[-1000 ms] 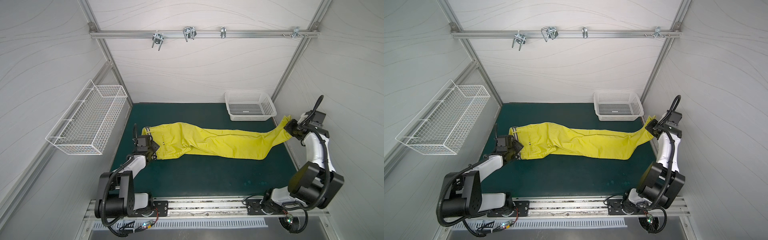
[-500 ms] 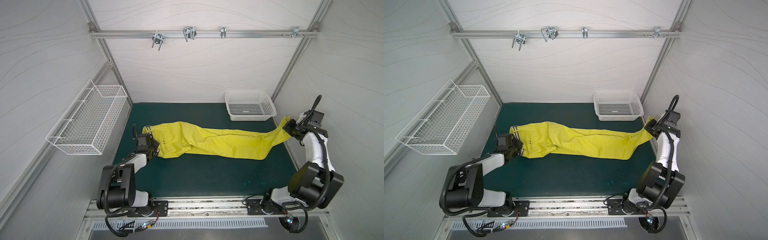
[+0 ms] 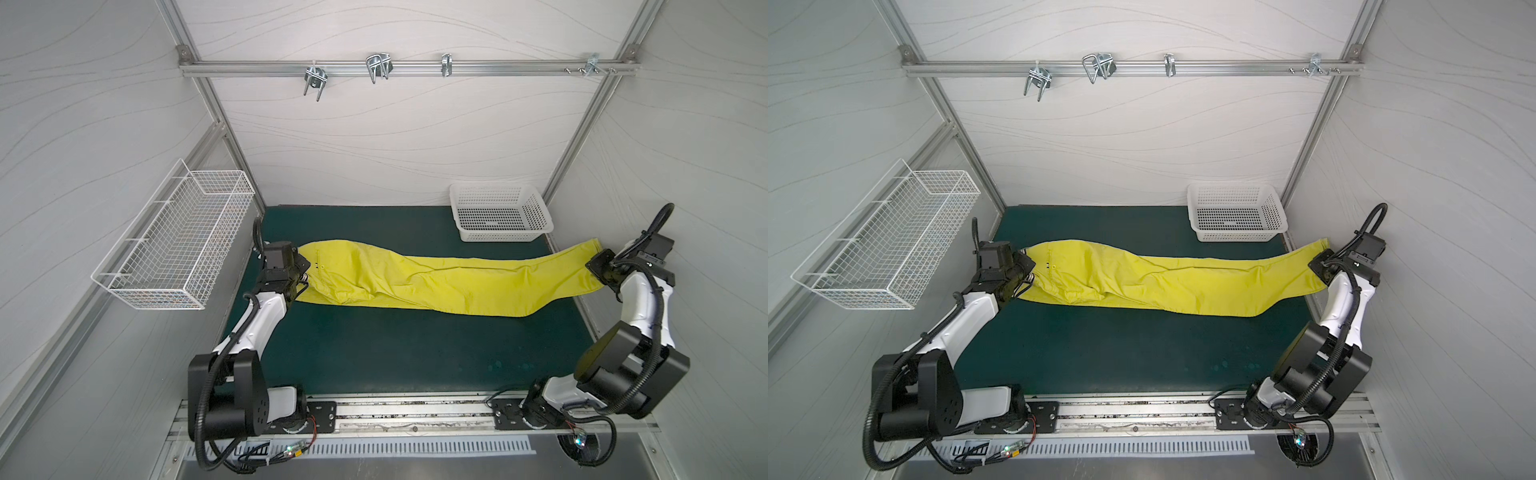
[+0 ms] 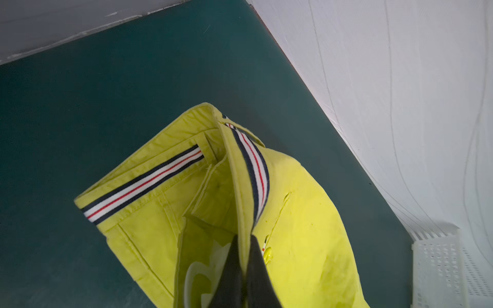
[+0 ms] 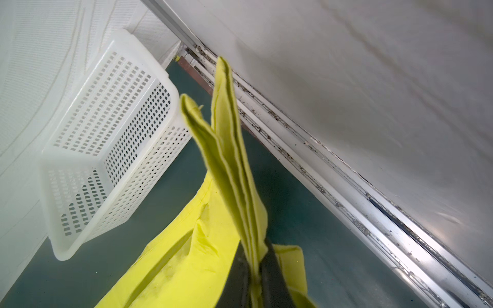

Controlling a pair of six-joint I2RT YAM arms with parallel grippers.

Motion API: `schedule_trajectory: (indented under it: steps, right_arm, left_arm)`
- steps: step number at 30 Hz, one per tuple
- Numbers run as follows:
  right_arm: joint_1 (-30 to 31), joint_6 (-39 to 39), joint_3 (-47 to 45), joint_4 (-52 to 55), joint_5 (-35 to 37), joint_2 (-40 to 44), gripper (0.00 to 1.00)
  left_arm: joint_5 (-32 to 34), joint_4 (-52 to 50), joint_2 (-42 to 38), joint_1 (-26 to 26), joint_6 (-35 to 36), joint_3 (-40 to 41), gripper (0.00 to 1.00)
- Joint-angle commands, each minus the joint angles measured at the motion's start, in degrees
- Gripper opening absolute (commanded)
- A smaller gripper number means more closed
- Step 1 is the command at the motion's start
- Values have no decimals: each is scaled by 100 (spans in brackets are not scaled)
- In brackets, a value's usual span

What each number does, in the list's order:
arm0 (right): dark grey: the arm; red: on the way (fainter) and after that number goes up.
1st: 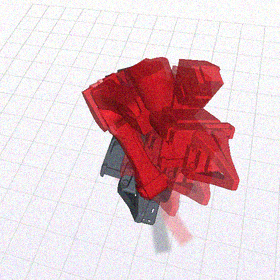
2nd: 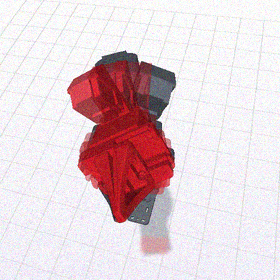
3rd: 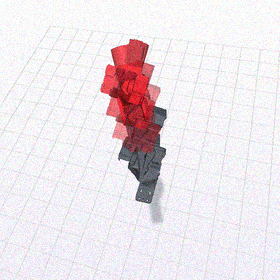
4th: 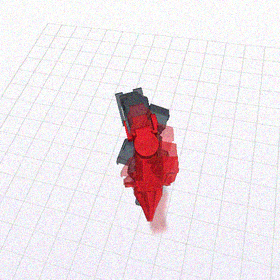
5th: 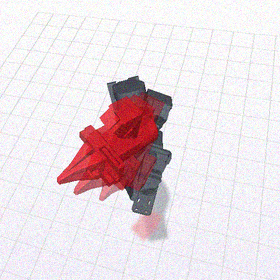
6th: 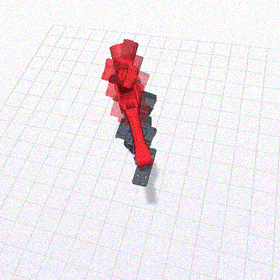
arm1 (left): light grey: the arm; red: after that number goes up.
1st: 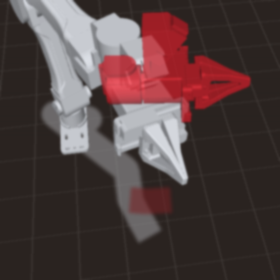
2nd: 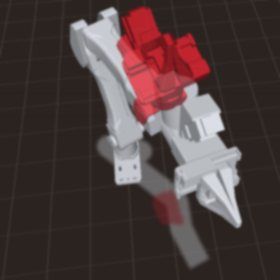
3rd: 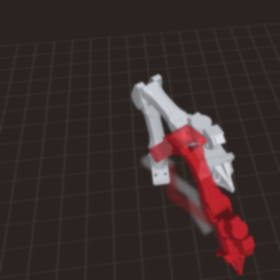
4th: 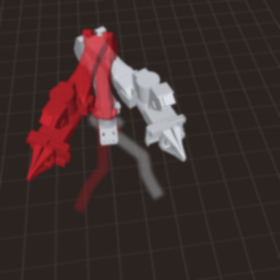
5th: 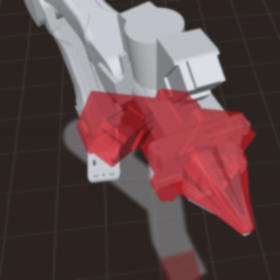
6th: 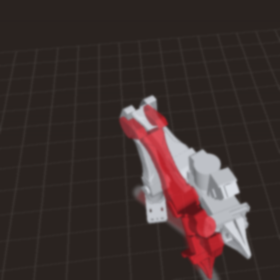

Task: Roll up the long pants
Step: Fold the long pant at the center of the board.

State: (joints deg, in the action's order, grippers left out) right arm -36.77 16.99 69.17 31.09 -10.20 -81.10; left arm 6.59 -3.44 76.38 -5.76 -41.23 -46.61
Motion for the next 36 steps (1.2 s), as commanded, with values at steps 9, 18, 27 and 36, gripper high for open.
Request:
schedule_trajectory:
  steps: [9, 18, 27, 36]
  right_arm:
    - [-687, 222, -8, -85, -82, 74, 0]
    - [-1017, 296, 65, -80, -141, -51, 0]
    - [-1761, 539, 226, -76, -599, -297, 0]
    - [-1834, 565, 264, -130, -663, -357, 0]
  left_arm:
    - [1574, -82, 531, -371, 582, -571, 1]
    - [2004, -80, 1157, -445, 1191, -1192, 5]
    - [2332, -169, 1383, -581, 1520, -1350, 10]
    - [2488, -49, 1588, -652, 1776, -1696, 29]
